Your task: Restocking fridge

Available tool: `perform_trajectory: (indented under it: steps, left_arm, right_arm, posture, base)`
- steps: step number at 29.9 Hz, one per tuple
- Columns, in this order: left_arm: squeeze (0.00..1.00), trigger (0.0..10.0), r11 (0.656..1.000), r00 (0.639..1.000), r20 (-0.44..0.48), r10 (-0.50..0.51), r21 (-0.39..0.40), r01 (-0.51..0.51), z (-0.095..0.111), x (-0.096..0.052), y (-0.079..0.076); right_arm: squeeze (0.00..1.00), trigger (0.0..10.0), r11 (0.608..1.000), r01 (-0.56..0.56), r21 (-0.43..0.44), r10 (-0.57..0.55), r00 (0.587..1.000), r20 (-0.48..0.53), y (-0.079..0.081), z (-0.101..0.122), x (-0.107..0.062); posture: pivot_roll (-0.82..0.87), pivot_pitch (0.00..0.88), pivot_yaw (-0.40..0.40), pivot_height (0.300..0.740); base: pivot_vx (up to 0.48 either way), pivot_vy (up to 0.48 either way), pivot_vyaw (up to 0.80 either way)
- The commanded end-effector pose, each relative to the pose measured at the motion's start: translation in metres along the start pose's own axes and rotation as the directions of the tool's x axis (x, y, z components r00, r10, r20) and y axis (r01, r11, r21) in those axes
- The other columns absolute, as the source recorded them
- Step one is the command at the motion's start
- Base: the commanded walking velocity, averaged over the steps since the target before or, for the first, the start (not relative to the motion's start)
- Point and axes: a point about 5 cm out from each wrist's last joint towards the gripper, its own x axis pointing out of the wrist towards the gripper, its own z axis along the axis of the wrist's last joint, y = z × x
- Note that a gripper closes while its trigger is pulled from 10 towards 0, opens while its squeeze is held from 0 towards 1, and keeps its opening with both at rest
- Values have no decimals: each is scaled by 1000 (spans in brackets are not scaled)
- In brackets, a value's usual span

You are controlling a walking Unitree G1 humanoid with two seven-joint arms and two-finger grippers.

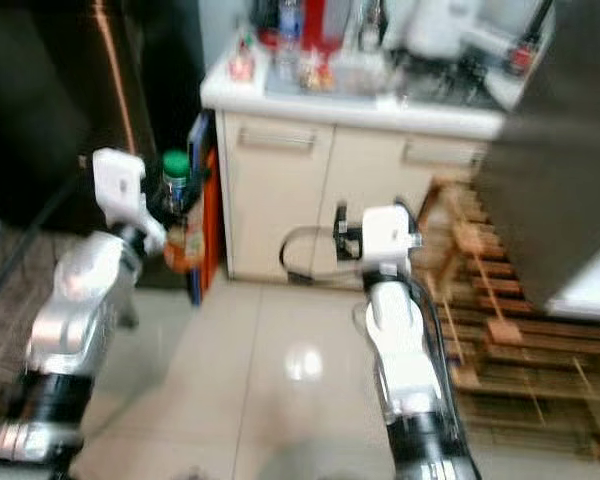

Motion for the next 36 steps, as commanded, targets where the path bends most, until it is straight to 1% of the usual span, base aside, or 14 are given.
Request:
perform_trajectory:
  steps: [1,4,7,9,12,15,16,20,26,27,28,31,36]
  left_arm:
    - [0,10000,1000,1000,3,-19,1,19,-1,3,-7]
    - [0,10000,1000,1000,-10,-7,-1,7,-8,0,-6]
    - [0,10000,1000,1000,-11,-7,0,7,-9,0,-6]
    - [0,10000,1000,1000,-3,-3,1,3,-9,0,-7]
    - [0,10000,1000,1000,7,-1,-10,1,-7,0,-8]
    - [0,10000,1000,1000,16,-16,-24,16,-6,2,-13]
    - [0,10000,1000,1000,16,-16,-24,16,-6,2,-13]
    - [0,10000,998,998,28,-47,-33,48,-4,6,-21]
    - [0,10000,997,997,34,-68,-22,69,-2,10,-23]
    - [0,10000,995,996,21,-88,-46,88,-4,12,-24]
    - [0,10000,994,995,12,-98,-52,98,-5,13,-25]
    - [0,10000,992,993,6,-117,-39,117,-6,16,-26]
    - [0,10000,992,994,-7,-106,-64,106,-9,18,-24]
  right_arm:
    - [0,10000,1000,9,-2,-9,1000,-19,-7,-3,-2]
    - [0,10000,1000,-10,-7,10,999,-45,-6,-9,-5]
    - [0,10000,1000,-13,-7,12,999,-51,-6,-11,-5]
    - [0,10000,1000,-22,-13,21,998,-67,-6,-16,-6]
    - [0,10000,1000,-9,-8,9,997,-78,-9,-19,-8]
    - [0,10000,1000,9,-3,-9,996,-86,-14,-21,-10]
    - [0,10000,1000,9,-3,-9,996,-86,-14,-21,-10]
    - [0,10000,1000,19,-4,-19,994,-106,-17,-27,-15]
    - [0,10000,1000,25,2,-25,993,-115,-16,-29,-15]
    - [0,10000,999,30,18,-28,992,-122,-15,-31,-14]
    - [0,10000,999,34,23,-31,992,-123,-15,-32,-14]
    - [0,10000,999,41,28,-37,992,-122,-16,-32,-13]
    - [0,10000,998,50,27,-47,991,-127,-19,-35,-16]
  posture:
    - [-23,0,14,740]
    - [-14,0,4,740]
    - [-13,0,4,740]
    - [-9,0,2,740]
    - [-14,0,2,740]
    - [-35,0,5,740]
    - [-35,0,5,740]
    - [-40,0,16,740]
    - [-49,0,37,740]
    - [-58,0,49,740]
    - [-58,0,49,740]
    - [-70,0,59,740]
    - [-70,0,58,740]
  base:
    - [0,-472,0]
    - [0,-472,0]
    - [0,-472,0]
    - [0,-472,0]
    - [0,-472,0]
    - [0,-472,0]
    - [0,-472,0]
    - [0,-472,0]
    - [0,-472,-138]
    - [0,0,-775]
    - [0,0,-775]
    - [0,0,-773]
    - [0,0,-769]
